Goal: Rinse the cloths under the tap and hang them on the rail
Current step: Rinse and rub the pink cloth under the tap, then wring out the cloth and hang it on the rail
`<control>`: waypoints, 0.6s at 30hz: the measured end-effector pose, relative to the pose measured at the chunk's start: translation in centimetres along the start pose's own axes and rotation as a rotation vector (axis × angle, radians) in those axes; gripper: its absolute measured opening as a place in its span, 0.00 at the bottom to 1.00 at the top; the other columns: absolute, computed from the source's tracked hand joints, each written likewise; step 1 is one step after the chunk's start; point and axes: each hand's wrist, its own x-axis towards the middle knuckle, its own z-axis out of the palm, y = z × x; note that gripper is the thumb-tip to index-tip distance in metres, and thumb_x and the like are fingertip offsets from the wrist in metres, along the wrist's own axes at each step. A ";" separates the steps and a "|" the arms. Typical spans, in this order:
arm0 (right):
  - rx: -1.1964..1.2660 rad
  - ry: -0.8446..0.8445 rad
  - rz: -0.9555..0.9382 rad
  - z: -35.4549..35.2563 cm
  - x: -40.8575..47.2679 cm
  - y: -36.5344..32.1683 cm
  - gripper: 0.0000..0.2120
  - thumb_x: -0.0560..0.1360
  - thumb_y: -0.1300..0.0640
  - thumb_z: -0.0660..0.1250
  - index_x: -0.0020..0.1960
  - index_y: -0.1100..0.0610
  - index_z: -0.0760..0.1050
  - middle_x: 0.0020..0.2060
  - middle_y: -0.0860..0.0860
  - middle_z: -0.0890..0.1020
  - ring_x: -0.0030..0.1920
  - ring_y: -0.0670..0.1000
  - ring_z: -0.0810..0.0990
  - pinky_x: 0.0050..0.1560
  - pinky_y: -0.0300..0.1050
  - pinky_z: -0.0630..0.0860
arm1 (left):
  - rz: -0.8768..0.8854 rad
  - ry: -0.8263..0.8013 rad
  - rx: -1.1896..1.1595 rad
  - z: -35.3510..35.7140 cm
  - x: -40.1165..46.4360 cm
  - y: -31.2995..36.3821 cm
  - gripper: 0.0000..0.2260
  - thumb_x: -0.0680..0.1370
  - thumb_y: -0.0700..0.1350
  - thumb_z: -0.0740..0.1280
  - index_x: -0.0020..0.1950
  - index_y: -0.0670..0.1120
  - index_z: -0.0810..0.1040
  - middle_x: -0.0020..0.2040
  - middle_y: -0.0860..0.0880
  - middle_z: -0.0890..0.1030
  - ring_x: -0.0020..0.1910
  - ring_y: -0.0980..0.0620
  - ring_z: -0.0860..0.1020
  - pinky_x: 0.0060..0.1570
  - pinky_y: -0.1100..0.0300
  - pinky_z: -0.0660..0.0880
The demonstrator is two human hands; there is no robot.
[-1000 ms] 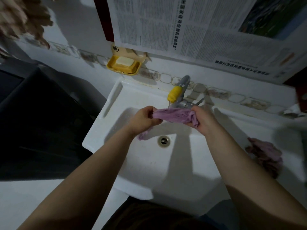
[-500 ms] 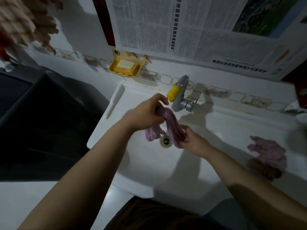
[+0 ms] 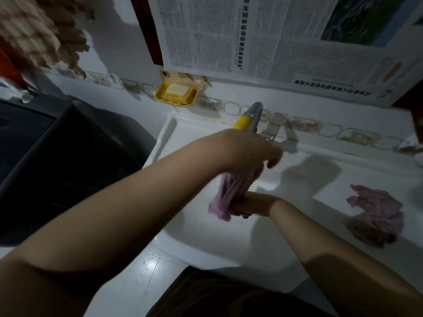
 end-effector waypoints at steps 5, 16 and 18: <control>0.115 -0.031 -0.033 0.2 -0.7 3.1 0.12 0.77 0.50 0.63 0.49 0.60 0.77 0.37 0.59 0.83 0.28 0.48 0.78 0.27 0.36 0.70 | -0.274 -0.247 -0.134 2.3 -3.0 -6.5 0.26 0.77 0.35 0.64 0.72 0.54 0.65 0.59 0.48 0.75 0.52 0.49 0.74 0.49 0.57 0.73; 0.415 0.011 0.290 -5.7 0.4 2.3 0.25 0.67 0.37 0.72 0.49 0.58 0.77 0.28 0.50 0.71 0.20 0.43 0.63 0.18 0.33 0.60 | -0.349 -0.438 -0.187 16.4 -4.0 -10.1 0.30 0.76 0.36 0.63 0.76 0.50 0.58 0.62 0.42 0.76 0.58 0.42 0.76 0.53 0.55 0.69; 0.561 0.064 0.321 -5.8 1.2 1.2 0.18 0.71 0.45 0.72 0.51 0.58 0.77 0.25 0.50 0.71 0.18 0.42 0.63 0.17 0.32 0.61 | -0.357 -0.461 -0.265 18.4 -3.8 -8.9 0.27 0.76 0.38 0.65 0.74 0.44 0.61 0.58 0.40 0.77 0.55 0.41 0.77 0.47 0.56 0.69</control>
